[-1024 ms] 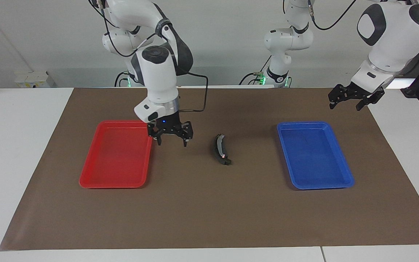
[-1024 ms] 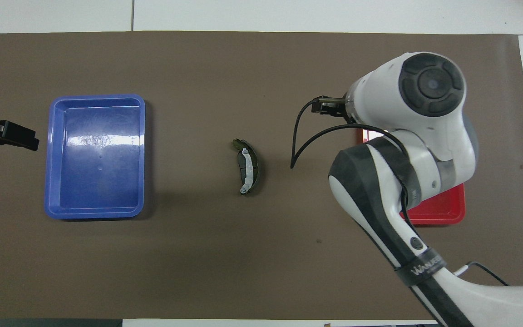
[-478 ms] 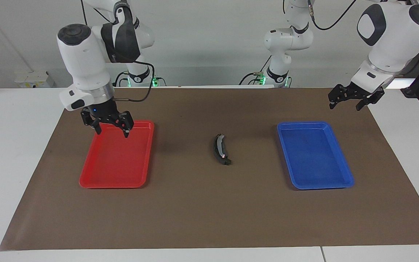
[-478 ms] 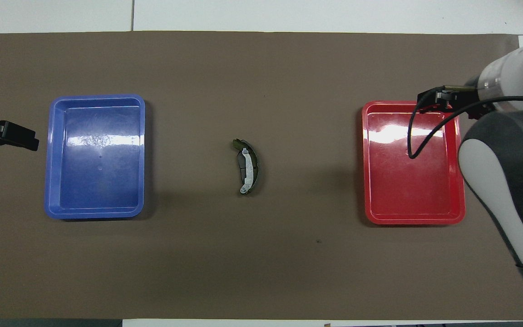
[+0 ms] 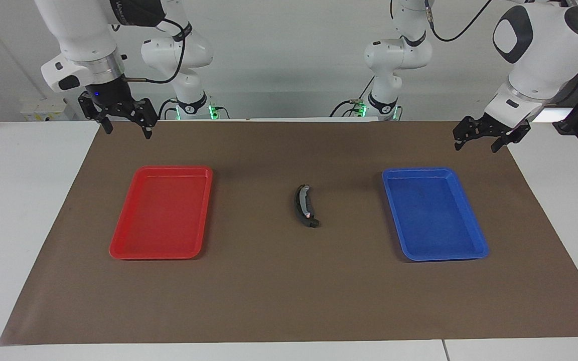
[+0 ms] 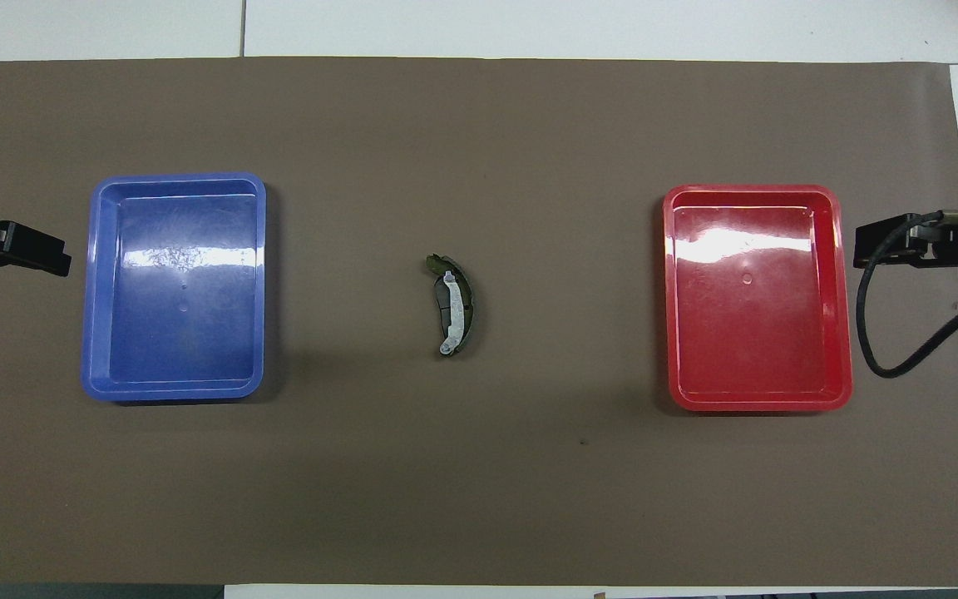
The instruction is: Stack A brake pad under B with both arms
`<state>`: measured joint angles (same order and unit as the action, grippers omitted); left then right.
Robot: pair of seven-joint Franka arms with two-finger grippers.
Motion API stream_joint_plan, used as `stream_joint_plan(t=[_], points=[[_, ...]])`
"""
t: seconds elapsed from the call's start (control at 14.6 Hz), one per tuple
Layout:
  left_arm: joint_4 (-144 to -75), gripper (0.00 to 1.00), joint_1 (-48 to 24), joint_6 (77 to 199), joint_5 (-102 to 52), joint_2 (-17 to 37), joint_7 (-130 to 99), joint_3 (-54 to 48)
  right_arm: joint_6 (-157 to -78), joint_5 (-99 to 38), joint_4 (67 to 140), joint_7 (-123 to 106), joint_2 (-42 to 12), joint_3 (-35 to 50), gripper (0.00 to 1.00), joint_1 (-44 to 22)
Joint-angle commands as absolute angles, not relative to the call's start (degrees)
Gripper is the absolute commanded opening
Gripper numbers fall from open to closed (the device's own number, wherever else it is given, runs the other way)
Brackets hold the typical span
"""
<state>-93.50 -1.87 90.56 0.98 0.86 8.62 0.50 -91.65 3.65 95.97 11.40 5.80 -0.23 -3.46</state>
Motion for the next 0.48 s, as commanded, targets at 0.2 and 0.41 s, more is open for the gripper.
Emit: stream_joint_plan(t=[0.2, 0.41], points=[[-95.0, 1.0, -1.7, 91.5, 0.7, -0.5, 8.9, 1.1, -86.9, 3.1, 90.4, 6.4, 2.7, 0.1, 1.0, -2.6], [-95.0, 1.0, -1.7, 91.5, 0.7, -0.5, 8.9, 1.1, -87.0, 2.9, 91.1, 6.7, 3.1, 0.1, 1.0, -2.9]])
